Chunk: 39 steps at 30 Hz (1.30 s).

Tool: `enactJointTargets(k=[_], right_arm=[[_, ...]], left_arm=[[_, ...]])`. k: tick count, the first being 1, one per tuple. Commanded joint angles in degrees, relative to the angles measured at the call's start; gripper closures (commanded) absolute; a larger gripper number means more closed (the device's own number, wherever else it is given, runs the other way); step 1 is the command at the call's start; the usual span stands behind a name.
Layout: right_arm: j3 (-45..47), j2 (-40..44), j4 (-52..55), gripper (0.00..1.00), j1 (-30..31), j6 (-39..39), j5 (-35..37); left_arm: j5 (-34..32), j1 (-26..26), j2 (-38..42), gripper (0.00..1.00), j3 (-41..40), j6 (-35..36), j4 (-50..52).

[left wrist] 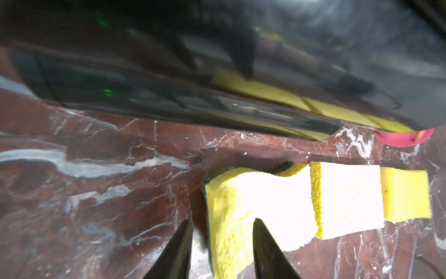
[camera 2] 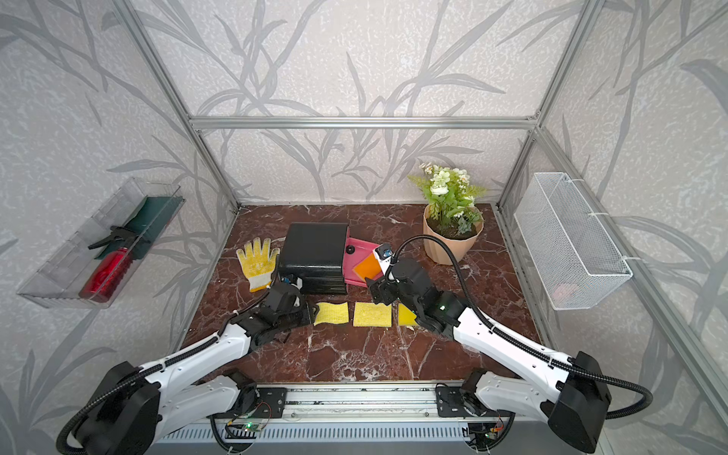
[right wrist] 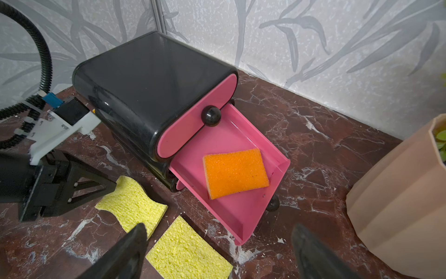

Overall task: Take the sponge out of the drawer
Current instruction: Place the sponge at the center of the board.

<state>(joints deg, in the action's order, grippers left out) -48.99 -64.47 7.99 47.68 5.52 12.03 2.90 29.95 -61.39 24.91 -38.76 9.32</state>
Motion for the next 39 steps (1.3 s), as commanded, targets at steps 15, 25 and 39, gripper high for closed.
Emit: enactJointTargets(k=[15, 25, 39], right_arm=[[-10.02, -19.49, -1.95, 0.08, -2.88, -0.60, -4.85], [-19.21, -32.73, -0.52, 0.17, -7.80, 0.14, -12.68], [-23.17, -41.53, 2.58, 0.25, -7.95, -3.58, -14.07]], left_arm=[[3.65, 0.22, 9.34, 0.31, 26.23, 11.73, 16.01], [9.01, -1.09, 1.11, 0.20, 33.42, 15.43, 10.60], [16.99, -8.60, -3.76, 0.20, 33.49, 10.87, 5.00]])
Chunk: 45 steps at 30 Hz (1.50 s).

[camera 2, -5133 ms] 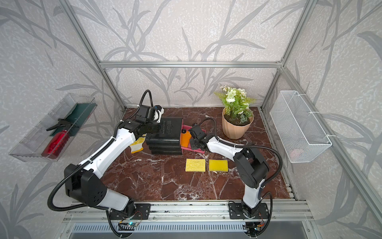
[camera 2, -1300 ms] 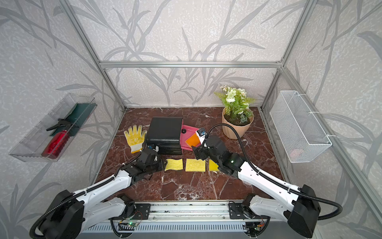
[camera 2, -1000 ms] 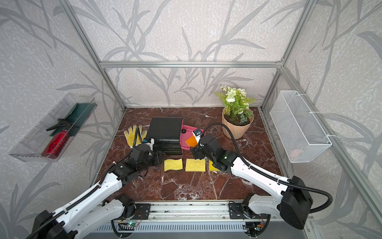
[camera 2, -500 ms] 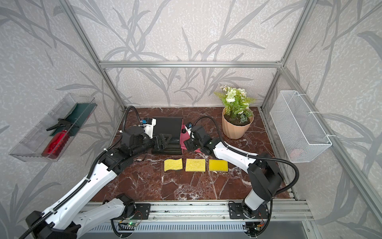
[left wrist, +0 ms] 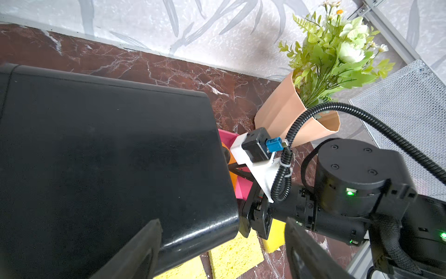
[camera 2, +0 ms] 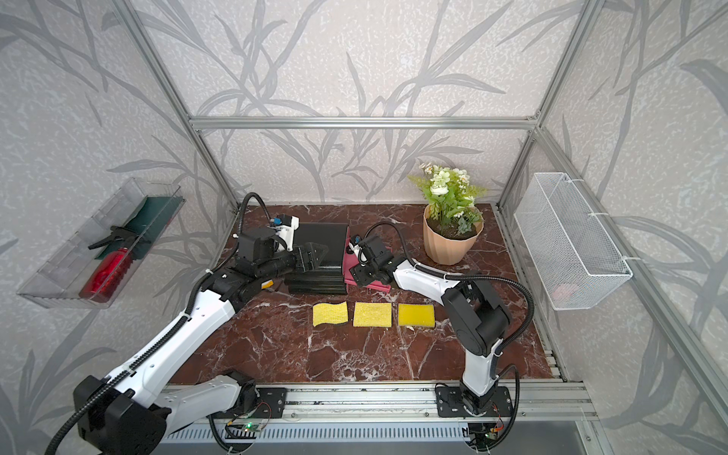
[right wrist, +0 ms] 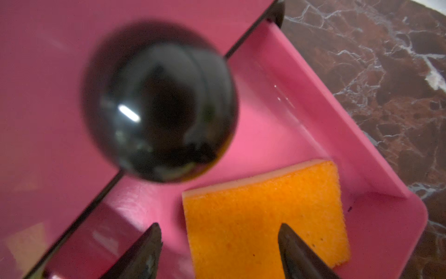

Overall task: Take the sponge out of the drawer
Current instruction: Place the sponge at the center of the board, then pick up the sponge from the drawer.

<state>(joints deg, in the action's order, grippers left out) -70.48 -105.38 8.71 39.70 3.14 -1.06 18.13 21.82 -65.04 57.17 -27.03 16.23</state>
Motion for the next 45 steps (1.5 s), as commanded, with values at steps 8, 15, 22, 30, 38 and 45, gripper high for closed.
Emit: enactJointTargets(k=[8, 15, 22, 30, 38, 45], right_arm=[[-1.68, -4.04, 1.86, 0.27, 0.04, -0.52, 1.05], [-3.85, -7.44, 2.56, 0.35, 0.03, 0.11, 0.78], [-5.00, -8.52, 4.40, 0.74, 0.07, 0.21, -0.04], [-2.72, -3.35, 3.11, 0.95, 0.08, -0.63, -0.24], [2.01, 10.06, -0.01, 0.97, -1.00, -1.31, 2.87], [2.22, 20.64, 5.78, 0.97, -2.13, -14.57, -8.86]], left_arm=[[-0.56, -1.25, -0.62, 0.21, 0.47, -1.70, -1.61], [-0.33, -1.92, -0.73, 0.22, -0.43, -2.60, -2.28], [-0.07, -2.40, -0.01, 0.22, -1.24, -2.95, -2.75], [1.03, -3.31, 0.70, 0.22, -1.49, -3.10, -2.78], [3.66, -3.89, 0.66, 0.22, -0.77, -3.39, -2.96], [6.01, -4.25, -3.24, 0.22, 7.23, 0.13, 8.44]])
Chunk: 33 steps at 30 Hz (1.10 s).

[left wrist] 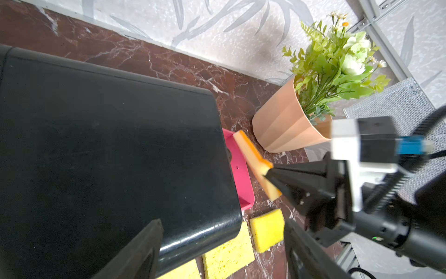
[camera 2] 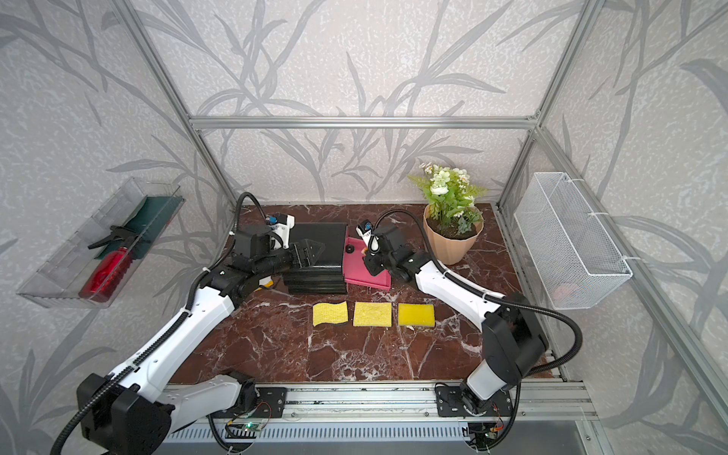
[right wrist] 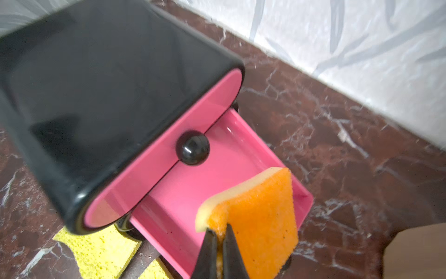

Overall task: Take the sponge out of the drawer
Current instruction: Pick up the sponge from the drawer.

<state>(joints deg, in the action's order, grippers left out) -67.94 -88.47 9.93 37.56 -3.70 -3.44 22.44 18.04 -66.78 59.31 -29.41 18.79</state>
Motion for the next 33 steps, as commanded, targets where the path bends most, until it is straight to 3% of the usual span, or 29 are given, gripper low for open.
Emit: enactJointTargets(k=[1, 8, 13, 19, 26, 33], right_arm=[[-1.12, 5.11, 6.62, 0.96, 0.03, -10.63, -8.91], [-5.61, 10.05, 21.34, 0.97, 1.90, -27.17, -21.82], [-1.92, 14.87, 19.45, 0.96, 4.49, -36.02, -25.06], [-0.71, 17.36, 18.93, 0.97, 5.10, -41.19, -28.98], [-4.45, 15.54, 24.16, 0.97, 7.39, -46.05, -27.20], [-7.76, 14.08, 25.16, 0.98, 8.15, -48.51, -26.67]], left_arm=[[2.35, -0.59, -2.57, 0.22, 7.13, 3.45, 8.81], [15.05, -1.08, -9.37, 0.23, 17.14, 6.49, 16.45], [24.32, -0.83, -14.10, 0.29, 20.69, 7.19, 20.52], [28.08, -0.05, -15.06, 0.30, 18.15, 6.76, 21.63], [34.38, 0.63, -14.40, 0.33, 14.72, 4.50, 20.24], [35.26, 1.50, -14.44, 0.35, 14.34, 4.23, 19.98]])
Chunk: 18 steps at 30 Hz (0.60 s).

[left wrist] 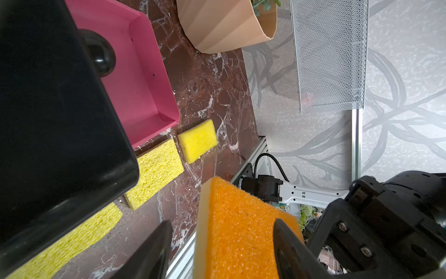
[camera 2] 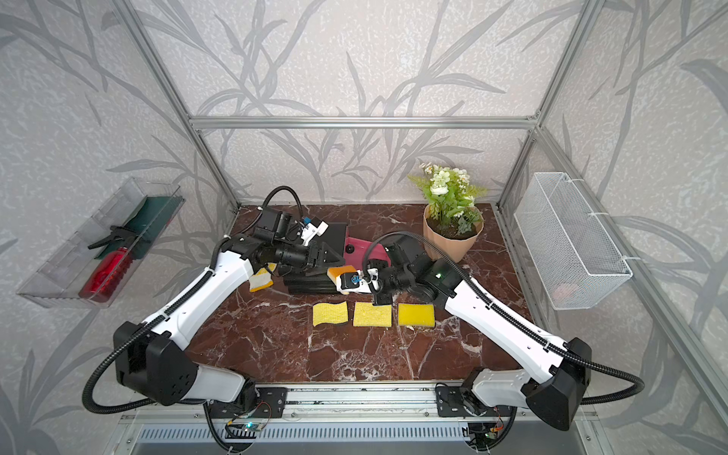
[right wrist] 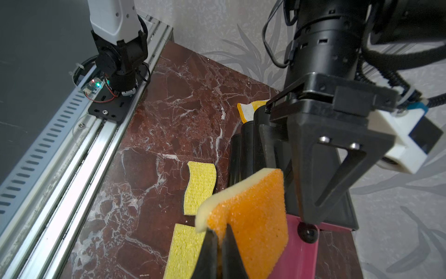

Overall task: Take the sponge out of the drawer
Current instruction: Pick up the sponge from the drawer.

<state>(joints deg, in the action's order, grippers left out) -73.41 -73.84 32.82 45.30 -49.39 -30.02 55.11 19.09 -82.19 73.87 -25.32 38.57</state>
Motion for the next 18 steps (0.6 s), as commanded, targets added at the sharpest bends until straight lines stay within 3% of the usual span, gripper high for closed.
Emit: enactJointTargets(k=[1, 5, 13, 16, 18], right_arm=[[-2.74, -0.91, 2.36, 0.98, 0.54, -3.04, 0.20], [-3.41, -1.65, 2.28, 0.98, 0.84, -3.38, 1.12], [-2.12, -1.92, -0.72, 0.92, 1.02, -1.47, 2.18], [-1.68, -1.93, -1.49, 0.84, 1.00, 0.31, 2.97], [-0.23, -1.43, -4.27, 0.74, 1.02, 2.18, 4.34]], left_arm=[[2.57, 0.50, 0.98, 0.36, -0.22, 0.02, 0.11], [3.34, 1.19, 0.80, 0.48, -0.52, -0.06, -0.23], [4.22, 2.35, 0.37, 1.00, -0.31, -0.33, -0.94], [4.25, 2.43, 0.85, 1.00, -0.20, -0.25, -1.08], [2.88, 2.53, 1.52, 1.00, -0.06, -0.15, -1.06]])
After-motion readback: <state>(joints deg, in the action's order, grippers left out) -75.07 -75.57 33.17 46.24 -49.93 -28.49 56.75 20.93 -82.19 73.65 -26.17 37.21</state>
